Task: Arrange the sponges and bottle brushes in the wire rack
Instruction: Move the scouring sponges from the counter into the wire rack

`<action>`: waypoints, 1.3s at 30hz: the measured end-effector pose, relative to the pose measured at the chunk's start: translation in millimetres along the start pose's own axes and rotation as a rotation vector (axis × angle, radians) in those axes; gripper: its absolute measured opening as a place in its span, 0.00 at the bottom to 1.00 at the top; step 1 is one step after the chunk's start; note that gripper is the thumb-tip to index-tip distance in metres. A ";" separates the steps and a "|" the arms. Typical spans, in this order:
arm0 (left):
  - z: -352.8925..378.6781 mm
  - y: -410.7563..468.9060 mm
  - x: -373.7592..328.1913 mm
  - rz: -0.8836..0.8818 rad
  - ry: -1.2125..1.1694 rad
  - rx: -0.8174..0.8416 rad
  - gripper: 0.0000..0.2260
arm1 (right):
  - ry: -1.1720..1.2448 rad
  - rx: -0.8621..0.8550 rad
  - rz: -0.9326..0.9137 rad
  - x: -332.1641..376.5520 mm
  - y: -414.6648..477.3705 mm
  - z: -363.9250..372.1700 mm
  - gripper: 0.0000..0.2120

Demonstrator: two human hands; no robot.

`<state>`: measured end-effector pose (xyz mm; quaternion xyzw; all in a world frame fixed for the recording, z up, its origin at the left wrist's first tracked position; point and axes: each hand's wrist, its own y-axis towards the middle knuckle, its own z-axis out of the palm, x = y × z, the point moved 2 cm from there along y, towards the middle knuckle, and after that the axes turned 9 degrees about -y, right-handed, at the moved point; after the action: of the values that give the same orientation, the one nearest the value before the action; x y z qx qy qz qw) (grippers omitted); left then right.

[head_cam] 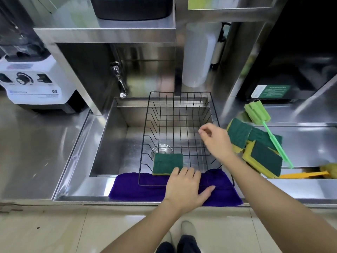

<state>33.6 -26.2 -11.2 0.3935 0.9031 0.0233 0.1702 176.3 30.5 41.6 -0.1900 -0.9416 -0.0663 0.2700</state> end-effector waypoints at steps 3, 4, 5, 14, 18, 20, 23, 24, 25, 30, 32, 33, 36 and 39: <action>1.6 7.1 -9.9 -0.011 -0.015 0.054 0.25 | -0.068 -0.275 0.220 -26.9 12.1 -27.4 0.12; 2.3 9.2 -12.2 -0.018 -0.008 0.072 0.25 | -0.104 -0.324 0.300 -37.0 14.9 -33.4 0.16; 3.1 10.7 -13.7 -0.026 -0.003 0.088 0.26 | -0.144 -0.336 0.386 -46.9 16.6 -37.2 0.19; 4.9 12.7 -14.8 -0.026 -0.028 0.095 0.33 | -0.308 0.055 0.607 -87.3 13.1 -29.5 0.36; 4.8 12.2 -14.3 -0.051 -0.044 0.088 0.31 | -0.224 0.001 0.624 -83.9 13.9 -24.5 0.39; 5.1 12.2 -13.8 -0.058 -0.054 0.073 0.31 | -0.100 -0.020 0.593 -83.1 14.3 -22.5 0.36; 5.7 10.4 -11.8 -0.022 -0.051 0.029 0.29 | 0.190 -0.051 0.539 -76.7 15.3 -27.5 0.30; 5.0 9.6 -10.1 -0.015 -0.042 0.019 0.28 | 0.267 -0.092 0.537 -73.8 15.4 -30.5 0.27; 3.7 8.7 -7.4 -0.015 -0.029 0.012 0.28 | 0.325 -0.143 0.524 -69.7 15.5 -33.8 0.25; -6.3 1.0 13.7 -0.058 0.028 -0.011 0.31 | 0.672 -0.259 0.415 -42.3 27.6 -41.7 0.28; -10.9 -3.4 23.4 -0.084 0.037 -0.020 0.31 | 0.663 -0.156 0.341 -30.5 37.9 -36.8 0.25; -13.1 -5.8 27.7 -0.098 0.037 -0.021 0.32 | 0.642 -0.078 0.290 -24.3 42.3 -31.3 0.24; -17.9 -12.2 39.1 -0.136 0.028 -0.018 0.33 | 0.559 0.156 0.219 -6.7 48.2 -4.7 0.25; -20.9 -15.1 43.0 -0.161 0.018 0.000 0.33 | 0.530 0.297 0.247 8.0 47.4 25.7 0.24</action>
<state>-11.1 -3.8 -6.6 0.3194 0.9333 0.0130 0.1633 176.2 82.5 25.2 -0.2376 -0.8078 0.0581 0.5363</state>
